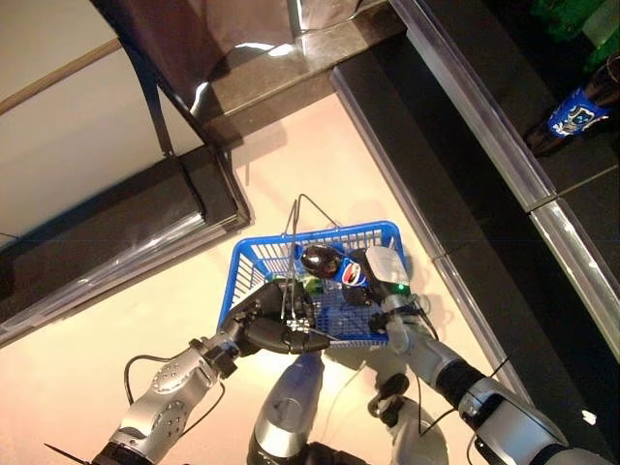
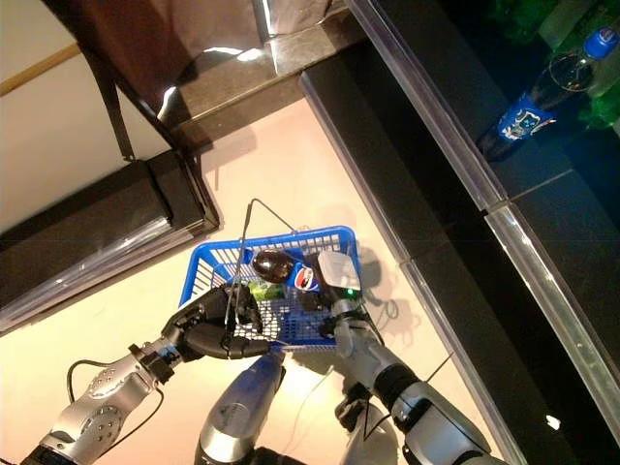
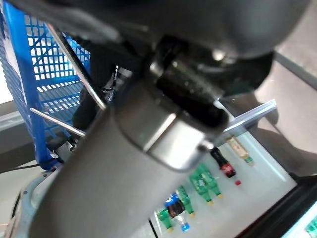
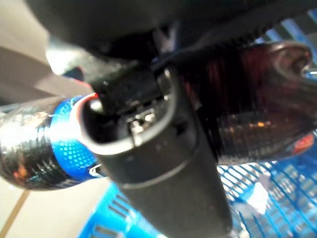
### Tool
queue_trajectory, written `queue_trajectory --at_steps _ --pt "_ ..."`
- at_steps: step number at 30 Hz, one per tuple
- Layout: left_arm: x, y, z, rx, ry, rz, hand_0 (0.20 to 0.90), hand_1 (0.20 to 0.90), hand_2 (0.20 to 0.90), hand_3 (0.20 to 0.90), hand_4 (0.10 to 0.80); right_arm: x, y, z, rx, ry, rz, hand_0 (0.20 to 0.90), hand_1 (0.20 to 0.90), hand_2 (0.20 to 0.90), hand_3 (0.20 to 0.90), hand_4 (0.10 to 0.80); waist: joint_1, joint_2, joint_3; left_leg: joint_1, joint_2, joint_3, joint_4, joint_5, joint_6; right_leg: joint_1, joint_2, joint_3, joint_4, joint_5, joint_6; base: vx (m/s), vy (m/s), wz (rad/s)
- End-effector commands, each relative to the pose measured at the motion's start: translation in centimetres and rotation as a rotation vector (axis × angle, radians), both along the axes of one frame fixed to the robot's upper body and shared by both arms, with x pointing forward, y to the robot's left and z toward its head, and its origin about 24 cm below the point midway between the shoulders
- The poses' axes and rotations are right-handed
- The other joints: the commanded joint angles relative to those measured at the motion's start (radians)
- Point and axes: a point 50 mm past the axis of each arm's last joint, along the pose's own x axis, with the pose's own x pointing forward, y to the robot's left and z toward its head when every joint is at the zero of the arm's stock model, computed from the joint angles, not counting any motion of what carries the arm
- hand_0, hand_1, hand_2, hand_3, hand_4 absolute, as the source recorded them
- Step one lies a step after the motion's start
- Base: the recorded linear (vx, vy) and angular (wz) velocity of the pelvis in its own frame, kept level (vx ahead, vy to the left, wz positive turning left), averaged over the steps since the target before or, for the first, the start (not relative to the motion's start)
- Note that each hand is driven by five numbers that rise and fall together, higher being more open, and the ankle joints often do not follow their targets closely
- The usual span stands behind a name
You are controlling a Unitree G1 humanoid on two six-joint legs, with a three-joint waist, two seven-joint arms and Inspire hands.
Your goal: Pick up the drink and place into the basket.
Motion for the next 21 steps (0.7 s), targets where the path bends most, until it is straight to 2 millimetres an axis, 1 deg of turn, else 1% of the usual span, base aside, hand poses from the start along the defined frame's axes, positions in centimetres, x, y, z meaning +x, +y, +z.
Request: queue_trajectory --at_steps 1,3,4,5,9,12,16,19,20,21 --pt "-1.3 -1.8 13.7 -0.403 -0.694 -0.152 0.300 0.300 0.300 0.200 0.100 1.0 -1.6 1.0 -0.037 0.018 0.005 0.300 0.300 0.300 0.200 0.100 -0.011 0.048 -0.033 -0.039 -0.038 -0.019 0.075 -0.028 0.031 0.006 0.024 -0.007 -0.026 0.090 -0.046 0.000 0.000 0.00" --pt "-1.3 -1.8 13.7 -0.401 -0.694 -0.156 0.300 0.300 0.300 0.200 0.100 1.0 -1.8 0.4 -0.073 0.094 0.004 0.300 0.300 0.300 0.200 0.100 -0.006 0.048 -0.031 -0.037 -0.038 -0.021 0.072 -0.025 0.030 0.010 0.024 -0.010 -0.028 0.090 -0.047 0.000 0.000 0.00" --pt "-1.4 -1.8 13.9 -0.399 -0.694 -0.164 0.300 0.300 0.300 0.200 0.100 0.9 -2.0 -0.3 -0.097 0.162 0.002 0.300 0.300 0.300 0.200 0.100 0.000 0.047 -0.030 -0.036 -0.038 -0.024 0.070 -0.025 0.029 0.013 0.023 -0.014 -0.027 0.089 -0.046 0.000 0.000 0.00" --pt "-1.4 -1.8 13.9 -0.398 -0.694 -0.165 0.300 0.300 0.300 0.200 0.100 0.9 -2.0 -0.4 -0.102 0.178 0.006 0.300 0.300 0.300 0.200 0.100 0.001 0.047 -0.030 -0.036 -0.037 -0.024 0.070 -0.025 0.029 0.013 0.023 -0.015 -0.027 0.089 -0.046 0.000 0.000 0.00" --pt "-1.5 -2.0 14.2 -0.384 -0.686 -0.184 0.300 0.300 0.300 0.200 0.100 0.5 -2.5 -2.6 -0.219 0.466 0.007 0.300 0.300 0.300 0.200 0.100 0.023 0.041 -0.030 -0.033 -0.037 -0.034 0.064 -0.018 0.024 0.025 0.026 -0.027 -0.032 0.087 -0.047 0.021 -0.029 0.01" --pt "-1.6 -2.3 14.3 -0.373 -0.680 -0.204 0.300 0.300 0.300 0.200 0.100 -0.1 -2.6 -4.0 -0.248 0.615 0.001 0.300 0.300 0.300 0.200 0.100 0.041 0.038 -0.029 -0.031 -0.036 -0.042 0.060 -0.014 0.024 0.033 0.027 -0.037 -0.034 0.087 -0.050 0.034 -0.039 0.02" --pt "-1.8 -2.8 14.4 -0.368 -0.672 -0.221 0.300 0.300 0.300 0.200 0.100 -0.1 -2.5 -4.6 -0.266 0.718 -0.012 0.300 0.300 0.300 0.200 0.100 0.058 0.038 -0.028 -0.029 -0.038 -0.050 0.057 -0.009 0.021 0.043 0.026 -0.048 -0.038 0.089 -0.050 0.033 -0.014 0.05" --pt "-1.8 -3.0 14.4 -0.363 -0.668 -0.225 0.300 0.300 0.300 0.200 0.100 -0.8 -2.5 -5.3 -0.302 0.800 0.008 0.300 0.300 0.300 0.200 0.100 0.063 0.035 -0.029 -0.028 -0.039 -0.052 0.054 -0.005 0.021 0.047 0.027 -0.050 -0.042 0.091 -0.050 0.026 -0.001 0.05" --pt "-1.8 -3.0 14.4 -0.363 -0.667 -0.226 0.300 0.300 0.300 0.200 0.100 -0.9 -2.5 -5.4 -0.304 0.809 0.015 0.411 0.411 0.411 0.329 0.229 0.064 0.035 -0.029 -0.027 -0.039 -0.053 0.053 -0.005 0.021 0.048 0.027 -0.051 -0.042 0.091 -0.050 0.034 -0.002 0.02" --pt "-1.8 -3.1 14.4 -0.364 -0.663 -0.226 0.300 0.300 0.300 0.200 0.100 -1.0 -2.3 -5.6 -0.304 0.812 0.028 0.479 0.479 0.479 0.409 0.309 0.066 0.034 -0.031 -0.026 -0.039 -0.054 0.052 -0.005 0.021 0.050 0.028 -0.052 -0.043 0.091 -0.051 0.043 0.005 0.01"
